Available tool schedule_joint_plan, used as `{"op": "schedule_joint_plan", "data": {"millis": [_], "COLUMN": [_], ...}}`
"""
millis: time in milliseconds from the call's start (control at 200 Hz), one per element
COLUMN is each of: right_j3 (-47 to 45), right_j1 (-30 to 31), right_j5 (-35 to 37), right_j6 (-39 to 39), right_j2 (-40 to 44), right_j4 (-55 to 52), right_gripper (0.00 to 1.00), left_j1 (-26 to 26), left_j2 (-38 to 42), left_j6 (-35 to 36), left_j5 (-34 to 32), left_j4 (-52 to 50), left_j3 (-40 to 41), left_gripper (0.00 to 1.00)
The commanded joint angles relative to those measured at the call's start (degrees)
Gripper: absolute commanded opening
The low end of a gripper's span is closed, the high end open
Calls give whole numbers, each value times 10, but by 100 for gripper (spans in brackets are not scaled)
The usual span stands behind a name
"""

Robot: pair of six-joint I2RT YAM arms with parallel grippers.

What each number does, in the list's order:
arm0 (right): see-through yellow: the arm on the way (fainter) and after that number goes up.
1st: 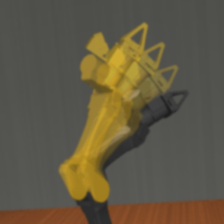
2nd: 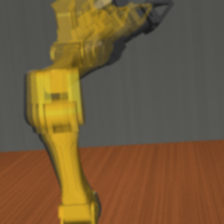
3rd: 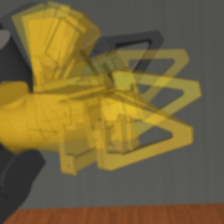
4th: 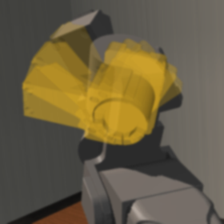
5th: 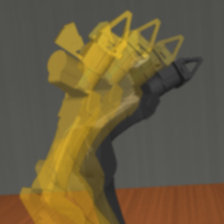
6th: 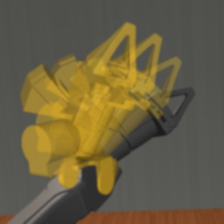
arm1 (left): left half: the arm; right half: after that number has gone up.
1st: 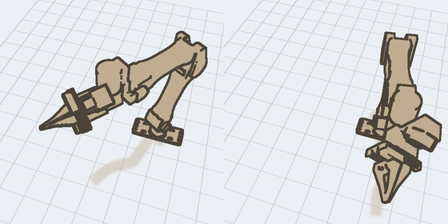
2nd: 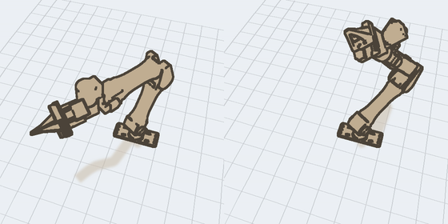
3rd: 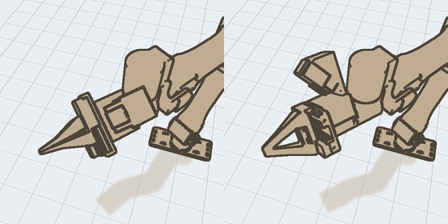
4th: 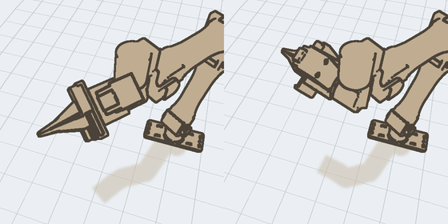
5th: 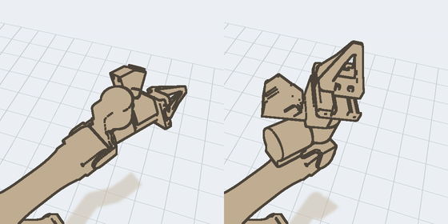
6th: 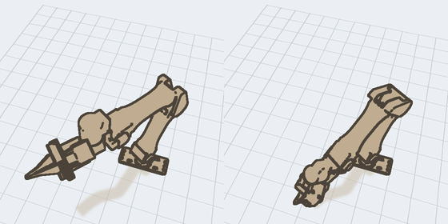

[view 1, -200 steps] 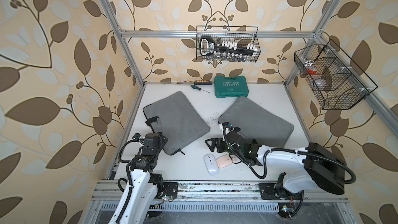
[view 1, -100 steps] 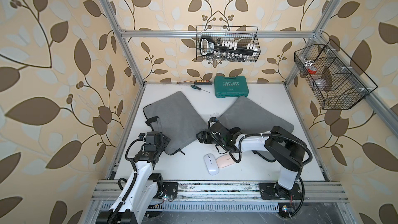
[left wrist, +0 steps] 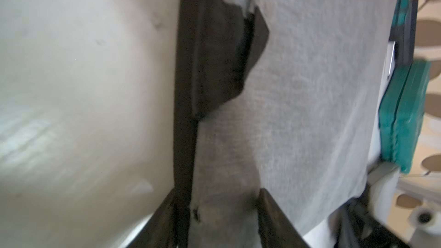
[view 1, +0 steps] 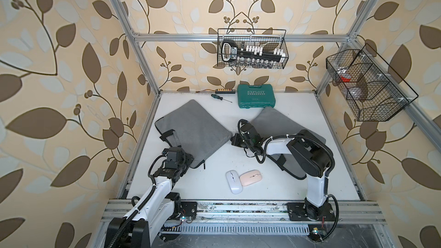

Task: Put the mouse into the laptop bag
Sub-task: Adjust the zippered laptop bag at the center of the board, then unzip the zipper on the zippered laptop bag.

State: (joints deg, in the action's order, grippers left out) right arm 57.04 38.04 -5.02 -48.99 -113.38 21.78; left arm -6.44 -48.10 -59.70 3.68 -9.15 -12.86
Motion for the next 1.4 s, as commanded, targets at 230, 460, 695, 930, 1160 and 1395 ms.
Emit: {"op": "schedule_joint_plan", "data": {"millis": [230,460,695,930,1160,1395], "right_j3": [-62,-70,9,54,85,132], "right_j1": [86,207,265,283,310,321], "right_j5": [47,116,184,213,242,259], "right_j6": [148,154,162,174,175,153], "right_j2": [116,126,38,-8,-35,-82], "right_j4": [-18,-76,-150,-169,-190,-225], "right_gripper": [55,58,59,59,66,68], "left_j1": [-121,-134,-134,-134,-134,-133], "left_j2": [-2,-10,-4,-14,-37,-31], "left_j6": [-73,-81,-61,-34,-24,-23], "left_j5": [-48,-65,-112,-185,-188,-188], "left_j4": [27,26,-3,-24,-7,-14], "left_j3": [3,8,-16,-38,-48,-50], "left_gripper": [25,25,24,22,22,23]}}
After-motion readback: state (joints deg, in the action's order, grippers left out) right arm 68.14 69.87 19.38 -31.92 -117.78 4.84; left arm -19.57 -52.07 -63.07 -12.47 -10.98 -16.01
